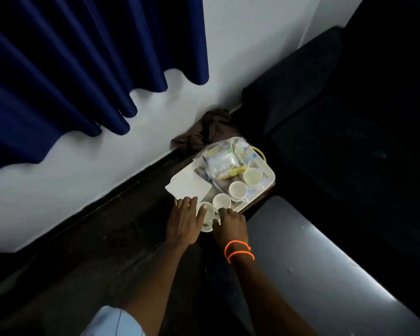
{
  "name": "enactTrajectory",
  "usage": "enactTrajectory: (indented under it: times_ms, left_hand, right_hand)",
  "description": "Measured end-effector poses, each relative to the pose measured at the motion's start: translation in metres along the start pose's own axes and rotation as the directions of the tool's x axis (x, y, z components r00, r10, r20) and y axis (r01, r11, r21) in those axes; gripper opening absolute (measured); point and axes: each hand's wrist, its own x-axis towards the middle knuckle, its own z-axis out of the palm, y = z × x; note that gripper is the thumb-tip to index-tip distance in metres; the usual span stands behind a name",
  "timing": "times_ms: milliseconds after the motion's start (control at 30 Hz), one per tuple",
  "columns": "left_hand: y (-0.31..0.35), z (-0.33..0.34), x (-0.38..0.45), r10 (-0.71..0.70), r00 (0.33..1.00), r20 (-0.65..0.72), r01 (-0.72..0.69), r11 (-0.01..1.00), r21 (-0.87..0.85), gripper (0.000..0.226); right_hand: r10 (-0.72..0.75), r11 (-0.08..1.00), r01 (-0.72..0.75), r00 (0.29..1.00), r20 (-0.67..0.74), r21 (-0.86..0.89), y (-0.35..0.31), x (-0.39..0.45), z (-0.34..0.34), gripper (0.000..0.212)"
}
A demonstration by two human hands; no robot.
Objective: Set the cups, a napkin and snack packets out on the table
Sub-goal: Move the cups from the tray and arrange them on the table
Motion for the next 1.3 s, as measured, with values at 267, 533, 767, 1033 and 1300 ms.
enactTrajectory:
  times_ms: [267, 533, 767, 1033, 1300]
  left_hand:
    - [-0.013, 0.037, 0.015, -0.229, 0.948, 0.221, 0.313, 0.802, -0.51, 0.051]
    - [-0.023, 0.053, 0.027, -0.301, 0.897, 0.324, 0.442, 0.647, -0.621, 0.07]
    - [-0.02, 0.032, 0.01, -0.318, 0.919, 0.234, 0.39, 0.645, -0.658, 0.081]
    - [0.043, 0.033, -0.007, -0.165, 0.96, 0.226, 0.269, 0.768, -0.582, 0.077]
    - [0.139, 0.1, -0.035, 0.08, 0.912, 0.403, 0.137, 0.866, -0.481, 0.084]
  right_hand:
    - [0.069, 0.989, -0.067, 0.998, -0.008, 0.129, -0.011, 0.007, 0.05, 0.05]
    - [0.122, 0.957, -0.089, 0.987, -0.103, 0.277, -0.004, 0.018, 0.067, 0.053]
    - [0.086, 0.912, 0.003, 0.977, -0.197, 0.41, -0.008, -0.002, 0.049, 0.058]
    - [0.308, 0.812, -0.15, 0.931, -0.196, 0.564, 0.033, -0.052, 0.029, 0.049]
    - [0.586, 0.69, -0.374, 0.791, -0.176, 0.619, 0.126, -0.121, 0.031, 0.047]
